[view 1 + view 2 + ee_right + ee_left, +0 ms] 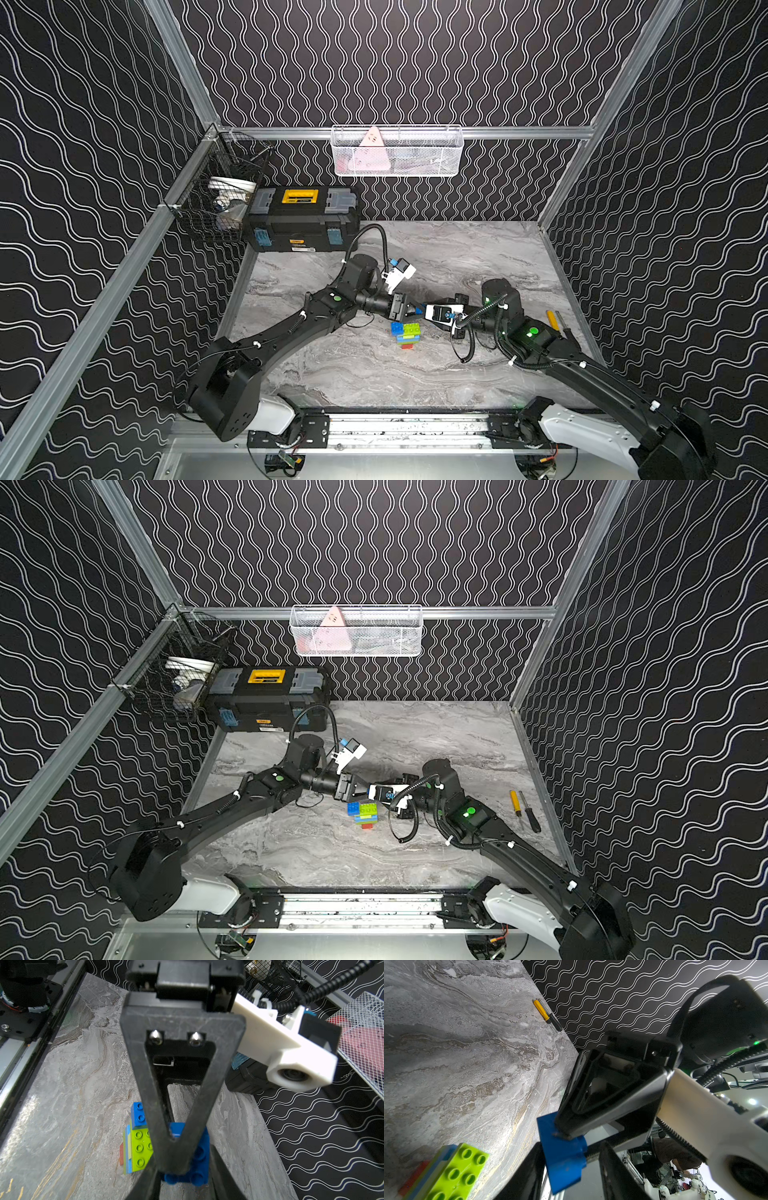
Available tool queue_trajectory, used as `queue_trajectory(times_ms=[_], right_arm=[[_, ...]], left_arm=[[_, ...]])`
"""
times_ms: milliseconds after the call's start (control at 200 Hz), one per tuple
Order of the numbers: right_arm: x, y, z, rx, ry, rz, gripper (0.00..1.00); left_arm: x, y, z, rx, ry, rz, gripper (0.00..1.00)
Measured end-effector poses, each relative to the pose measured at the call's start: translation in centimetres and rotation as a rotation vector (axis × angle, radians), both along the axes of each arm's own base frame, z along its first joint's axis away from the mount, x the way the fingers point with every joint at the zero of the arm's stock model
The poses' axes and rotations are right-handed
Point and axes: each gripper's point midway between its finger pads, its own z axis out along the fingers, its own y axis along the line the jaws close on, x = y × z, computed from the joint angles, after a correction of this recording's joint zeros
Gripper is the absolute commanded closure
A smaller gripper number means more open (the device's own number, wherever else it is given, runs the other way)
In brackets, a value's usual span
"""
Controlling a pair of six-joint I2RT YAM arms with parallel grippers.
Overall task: Assemble a carrot with lego
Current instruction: Assemble the lego brick with the lego brick.
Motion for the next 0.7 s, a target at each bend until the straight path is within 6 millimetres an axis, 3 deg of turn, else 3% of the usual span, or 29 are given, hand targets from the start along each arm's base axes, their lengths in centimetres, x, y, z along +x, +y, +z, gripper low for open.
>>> queue_trajectory(times_ms=[205,265,495,700], right_arm=[[-0.1,0.1,-0.1,-0.018,0.003,0.006,0.7],[-0.1,0.0,-0.2,-0.023,0.001,0.007,0.65],[-1.8,-0.8,-0.5,0.047,-0.053,0.019,0.51],[-4.1,-1.1,2.7,0.2,-0.072,0.067,0.5]], left_arm=[[0.3,0.0,-0.3,0.011,0.001,0.017,0.87],[0.2,0.0,-0.3,0.012,0.003,0.017,1.0],[-1.2,0.0,0.1,-0.067,0.036,-0.028,1.0],[-2.5,0.0,1.1,-0.186,0.035,-0.091,1.0]])
